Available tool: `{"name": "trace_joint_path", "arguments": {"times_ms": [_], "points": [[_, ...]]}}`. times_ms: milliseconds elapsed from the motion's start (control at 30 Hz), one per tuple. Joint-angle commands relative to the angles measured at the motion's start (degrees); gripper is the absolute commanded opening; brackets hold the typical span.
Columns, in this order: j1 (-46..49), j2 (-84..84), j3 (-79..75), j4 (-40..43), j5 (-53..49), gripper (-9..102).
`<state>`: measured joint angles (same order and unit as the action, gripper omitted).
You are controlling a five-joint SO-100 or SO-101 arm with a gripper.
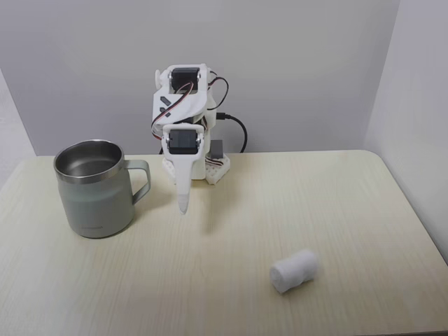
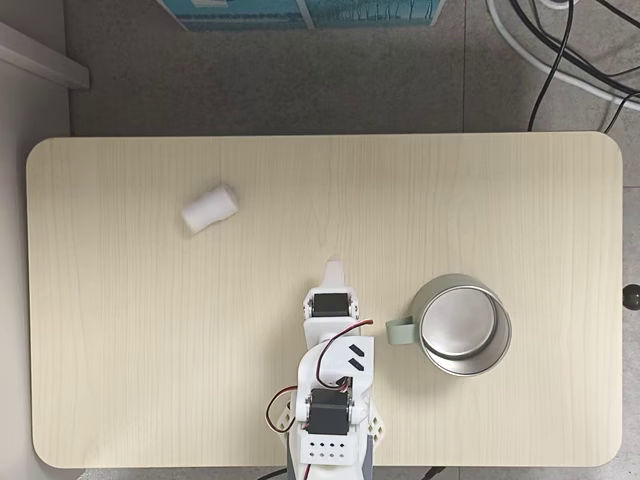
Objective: Grasp a dressing and put it in the cup.
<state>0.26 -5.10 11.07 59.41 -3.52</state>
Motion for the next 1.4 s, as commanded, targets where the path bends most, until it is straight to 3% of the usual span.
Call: {"name": "trace_joint_path", "arguments": {"times_ms": [0, 767, 967, 1067, 1200, 1367], "points": [[0.79, 0.18, 0.62, 0.97, -1.76, 0], [0.35, 0.09, 2.81, 2.2, -2.02, 0], [-2.29, 5.1, 17.31, 6.06, -2.9, 0], [-5.63, 18.46, 30.76, 8.09, -1.67, 0], [-11.78, 38.85, 54.49, 17.23, 1.32, 1], [-20.83, 57.66, 74.62, 27.16, 4.92, 16]]}}
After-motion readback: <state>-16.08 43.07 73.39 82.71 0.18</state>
